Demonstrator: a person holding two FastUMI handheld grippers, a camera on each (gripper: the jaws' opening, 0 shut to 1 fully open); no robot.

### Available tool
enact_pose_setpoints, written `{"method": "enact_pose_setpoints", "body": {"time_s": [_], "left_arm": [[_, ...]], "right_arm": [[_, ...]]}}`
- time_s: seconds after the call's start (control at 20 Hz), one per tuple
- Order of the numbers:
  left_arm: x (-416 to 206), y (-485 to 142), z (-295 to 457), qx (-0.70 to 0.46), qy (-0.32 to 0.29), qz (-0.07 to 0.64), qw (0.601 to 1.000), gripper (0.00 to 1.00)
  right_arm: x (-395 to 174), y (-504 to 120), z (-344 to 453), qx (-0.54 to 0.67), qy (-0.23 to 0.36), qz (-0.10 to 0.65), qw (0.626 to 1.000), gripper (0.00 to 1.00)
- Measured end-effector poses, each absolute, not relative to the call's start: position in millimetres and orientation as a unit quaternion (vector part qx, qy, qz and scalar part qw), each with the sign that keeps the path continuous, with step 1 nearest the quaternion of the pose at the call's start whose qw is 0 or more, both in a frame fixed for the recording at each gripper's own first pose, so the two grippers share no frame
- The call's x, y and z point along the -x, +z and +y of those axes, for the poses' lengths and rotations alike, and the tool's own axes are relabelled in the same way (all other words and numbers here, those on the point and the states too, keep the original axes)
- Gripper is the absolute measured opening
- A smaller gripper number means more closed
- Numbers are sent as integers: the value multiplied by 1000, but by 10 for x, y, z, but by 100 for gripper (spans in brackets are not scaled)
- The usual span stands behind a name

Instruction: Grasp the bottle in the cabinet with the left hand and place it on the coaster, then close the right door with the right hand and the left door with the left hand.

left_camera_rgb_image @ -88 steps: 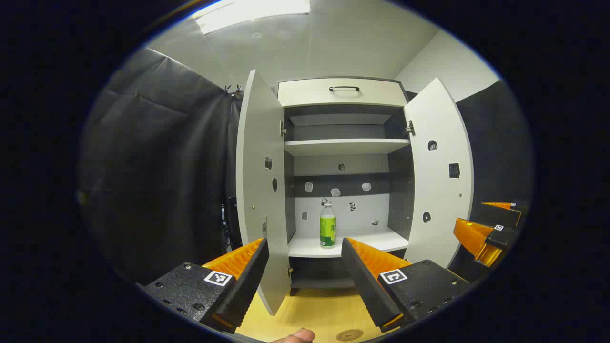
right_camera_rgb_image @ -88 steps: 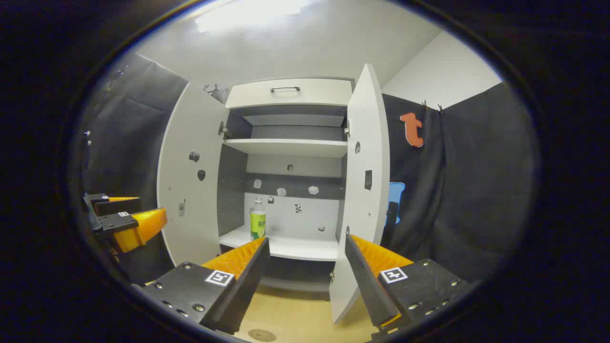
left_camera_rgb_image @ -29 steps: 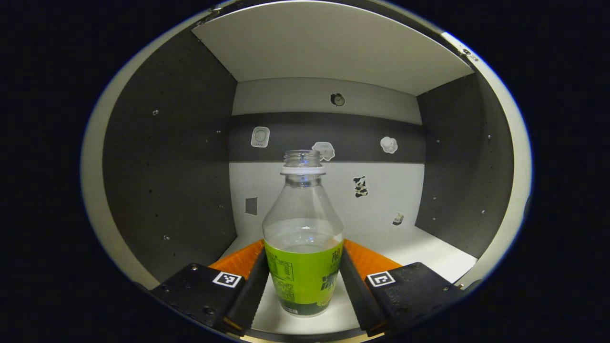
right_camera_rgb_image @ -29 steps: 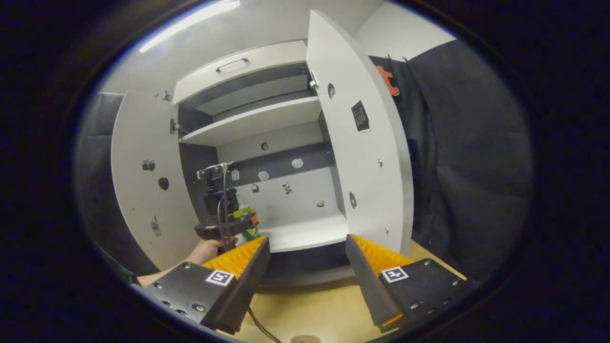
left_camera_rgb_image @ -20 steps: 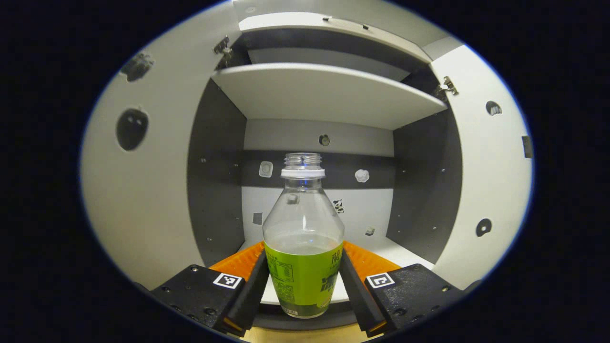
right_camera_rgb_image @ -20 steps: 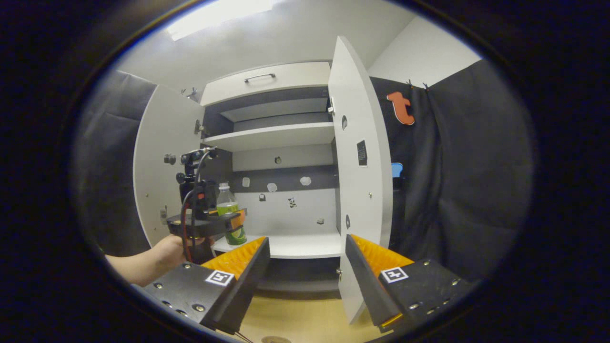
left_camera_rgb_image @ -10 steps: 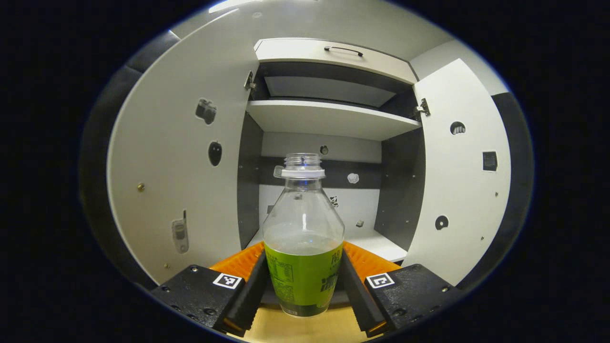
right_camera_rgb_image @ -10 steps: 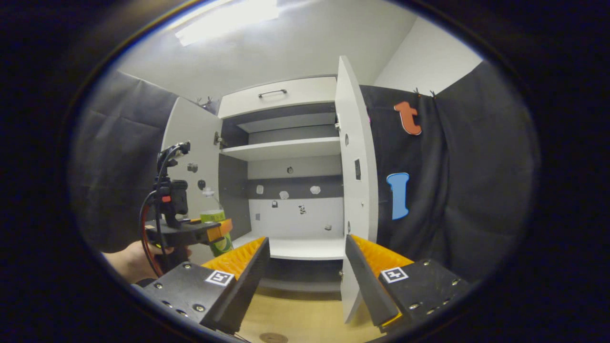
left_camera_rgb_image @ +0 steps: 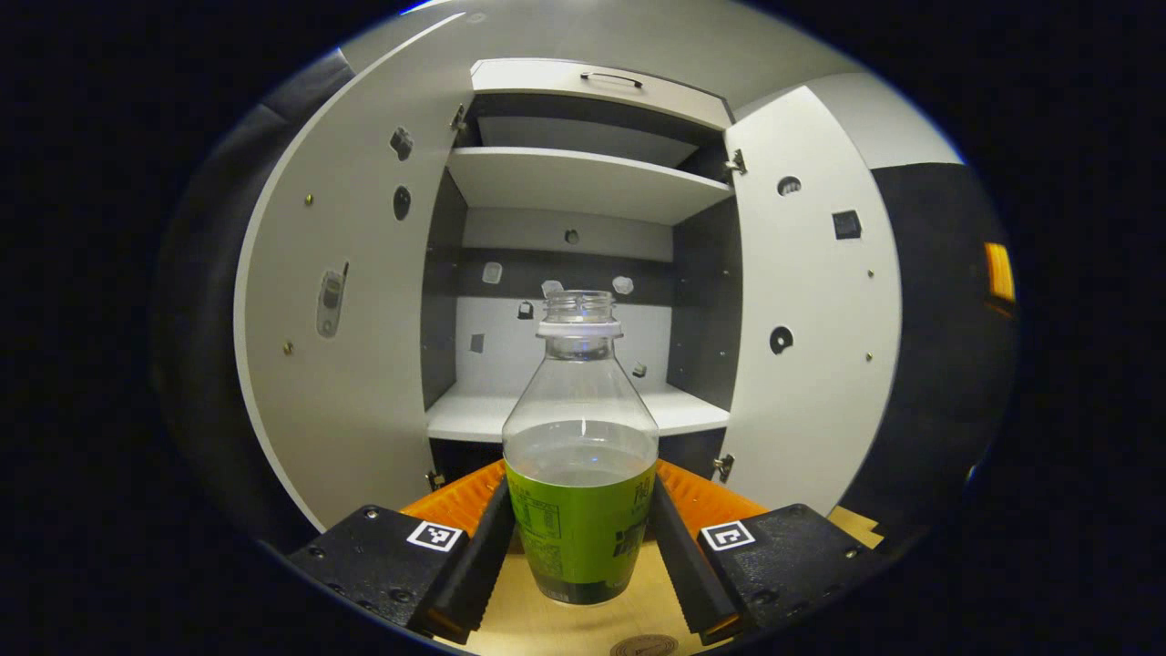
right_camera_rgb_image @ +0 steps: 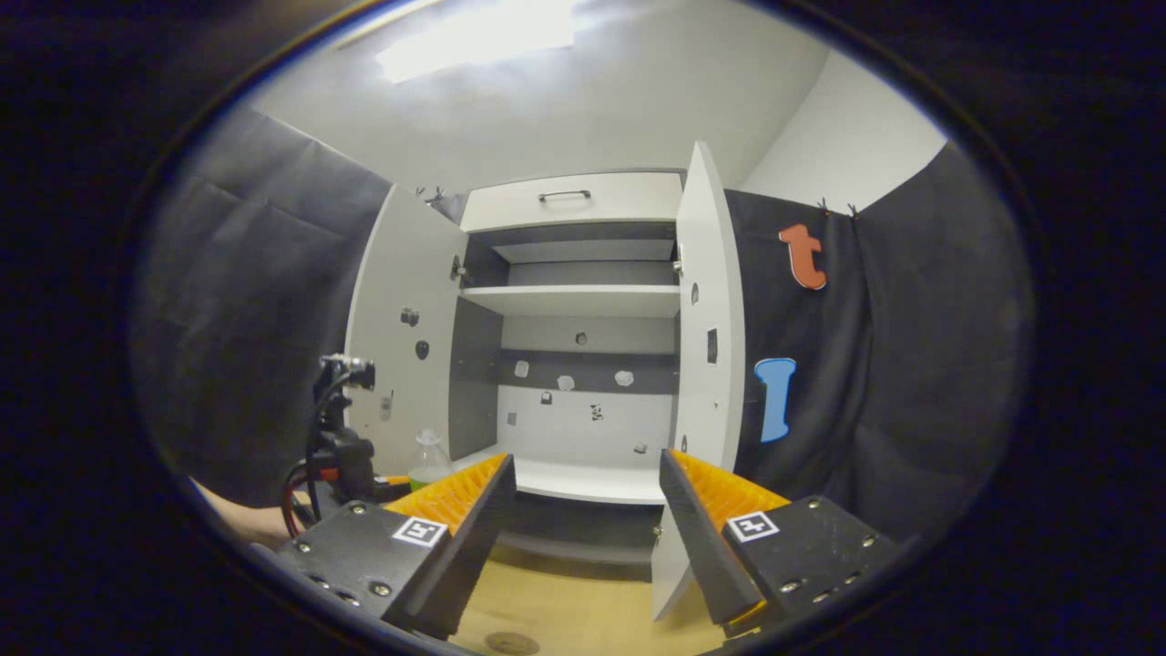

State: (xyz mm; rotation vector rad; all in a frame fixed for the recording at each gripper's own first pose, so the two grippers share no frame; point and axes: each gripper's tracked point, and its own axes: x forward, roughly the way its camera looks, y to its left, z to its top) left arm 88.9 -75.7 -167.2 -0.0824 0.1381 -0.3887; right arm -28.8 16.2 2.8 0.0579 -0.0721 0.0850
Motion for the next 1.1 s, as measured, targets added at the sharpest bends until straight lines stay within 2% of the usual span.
{"method": "enact_pose_setpoints", "body": {"time_s": [0.05,0.25,0.4,0.55,0.65,0.9,1.0,1.1], "left_arm": [[-798,-1807,-849,44,-214,75,973,80],[-425,-2398,-1165,52,-286,99,952,80],[-137,-2899,-1375,46,-327,123,936,81],[95,-3361,-1518,35,-354,149,923,81],[217,-3591,-1578,28,-368,158,916,81],[331,-3871,-1705,29,-411,133,902,81],[288,-3946,-1685,14,-413,120,903,82],[237,-3982,-1696,5,-417,106,903,82]], "right_arm": [[264,32,198,-40,46,-34,998,96],[154,-53,145,-43,22,-23,999,96],[130,-89,176,-23,25,-22,999,96],[169,-93,316,-15,50,-35,998,94],[217,-144,458,-18,75,-39,996,96],[276,-349,595,-30,91,-20,995,94],[286,-460,568,-23,85,1,996,96],[282,-549,504,-6,71,17,997,93]]}}
